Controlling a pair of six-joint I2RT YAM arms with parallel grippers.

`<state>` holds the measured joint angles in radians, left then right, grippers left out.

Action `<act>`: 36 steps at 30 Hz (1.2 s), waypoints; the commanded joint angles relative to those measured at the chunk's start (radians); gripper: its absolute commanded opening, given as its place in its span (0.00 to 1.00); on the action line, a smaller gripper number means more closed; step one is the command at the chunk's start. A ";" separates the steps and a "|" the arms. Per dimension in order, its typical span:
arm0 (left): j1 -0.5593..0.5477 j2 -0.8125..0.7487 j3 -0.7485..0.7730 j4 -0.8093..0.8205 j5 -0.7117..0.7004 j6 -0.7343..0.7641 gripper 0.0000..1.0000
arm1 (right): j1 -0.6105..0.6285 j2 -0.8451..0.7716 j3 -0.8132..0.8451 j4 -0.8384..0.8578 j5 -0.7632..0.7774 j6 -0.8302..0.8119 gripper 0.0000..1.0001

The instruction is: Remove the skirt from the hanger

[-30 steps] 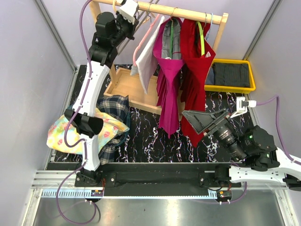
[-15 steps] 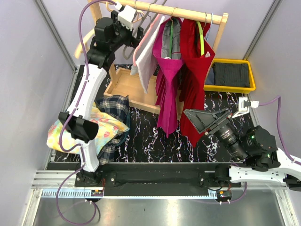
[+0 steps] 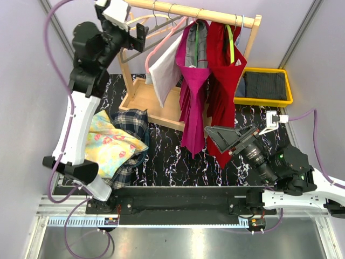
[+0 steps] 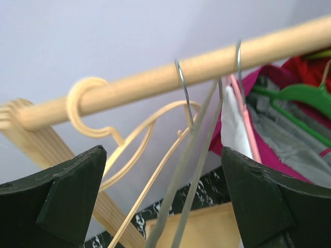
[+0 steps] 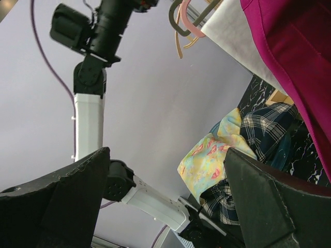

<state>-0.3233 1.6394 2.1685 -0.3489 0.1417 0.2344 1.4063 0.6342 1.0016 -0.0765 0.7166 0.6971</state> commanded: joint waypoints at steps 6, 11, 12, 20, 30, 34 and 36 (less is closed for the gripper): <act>-0.118 -0.112 -0.013 0.077 0.044 -0.017 0.99 | 0.006 0.005 0.017 0.004 0.024 0.018 1.00; -0.163 -0.007 0.080 0.005 0.093 -0.093 0.99 | 0.006 0.004 0.012 0.003 0.026 0.024 1.00; -0.163 0.032 0.102 0.001 0.099 -0.108 0.99 | 0.006 0.001 0.009 0.000 0.026 0.025 1.00; -0.175 0.125 0.151 -0.010 0.098 -0.122 0.96 | 0.005 -0.028 -0.015 -0.005 0.041 0.033 1.00; -0.178 0.152 0.133 -0.015 0.084 -0.099 0.68 | 0.005 -0.057 -0.035 -0.006 0.050 0.042 1.00; -0.180 0.152 0.125 -0.056 0.081 -0.073 0.37 | 0.006 -0.060 -0.035 -0.006 0.052 0.045 1.00; -0.181 0.151 0.120 -0.077 0.081 -0.063 0.36 | 0.005 -0.068 -0.037 -0.008 0.055 0.047 1.00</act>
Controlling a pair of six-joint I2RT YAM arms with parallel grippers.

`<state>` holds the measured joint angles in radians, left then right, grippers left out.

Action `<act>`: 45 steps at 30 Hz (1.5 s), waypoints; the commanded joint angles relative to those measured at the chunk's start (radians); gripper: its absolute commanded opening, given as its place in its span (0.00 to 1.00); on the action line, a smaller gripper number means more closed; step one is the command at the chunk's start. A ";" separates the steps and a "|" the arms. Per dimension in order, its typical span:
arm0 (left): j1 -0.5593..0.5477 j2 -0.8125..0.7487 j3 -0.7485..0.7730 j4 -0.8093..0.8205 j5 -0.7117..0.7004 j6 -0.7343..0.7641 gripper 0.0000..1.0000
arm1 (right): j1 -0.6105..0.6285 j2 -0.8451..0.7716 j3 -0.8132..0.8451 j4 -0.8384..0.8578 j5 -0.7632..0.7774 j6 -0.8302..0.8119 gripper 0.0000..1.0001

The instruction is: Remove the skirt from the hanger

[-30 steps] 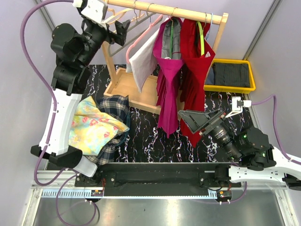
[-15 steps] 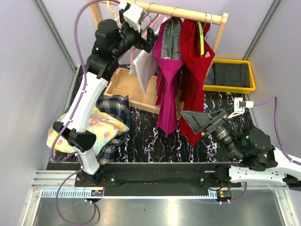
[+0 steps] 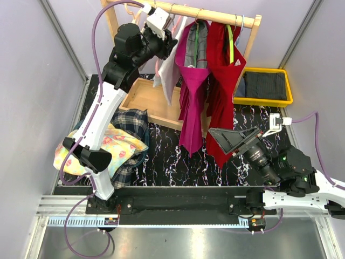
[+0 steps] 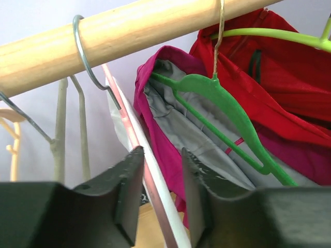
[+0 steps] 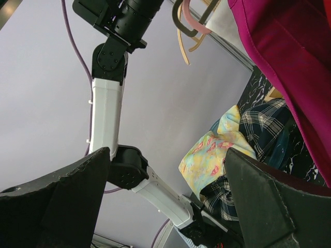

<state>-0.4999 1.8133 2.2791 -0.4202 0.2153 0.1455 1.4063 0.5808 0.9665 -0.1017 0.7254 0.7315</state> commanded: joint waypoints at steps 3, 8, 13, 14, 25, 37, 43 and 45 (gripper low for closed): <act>-0.008 -0.023 0.013 -0.058 0.006 0.052 0.39 | 0.005 -0.022 -0.005 0.017 0.049 0.014 1.00; -0.014 -0.017 0.034 -0.127 -0.014 0.085 0.46 | 0.005 -0.027 -0.006 0.019 0.054 0.014 1.00; -0.020 0.000 0.083 -0.186 -0.025 0.114 0.35 | 0.005 -0.033 -0.006 0.017 0.062 0.009 1.00; -0.020 0.006 0.092 -0.192 -0.027 0.115 0.29 | 0.006 -0.036 -0.008 0.016 0.063 0.008 1.00; -0.023 -0.005 0.106 -0.219 -0.030 0.146 0.00 | 0.005 -0.036 -0.006 0.016 0.063 0.006 1.00; -0.025 -0.045 0.085 -0.132 -0.082 0.140 0.87 | 0.005 -0.024 -0.003 0.019 0.052 0.005 1.00; -0.025 -0.066 0.043 -0.049 -0.096 0.137 0.85 | 0.006 -0.022 -0.008 0.022 0.051 0.006 1.00; -0.023 -0.065 0.043 -0.029 -0.097 0.131 0.83 | 0.003 -0.022 -0.012 0.022 0.051 0.011 1.00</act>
<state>-0.5209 1.8000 2.3207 -0.5629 0.1493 0.2874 1.4063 0.5484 0.9607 -0.1017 0.7513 0.7372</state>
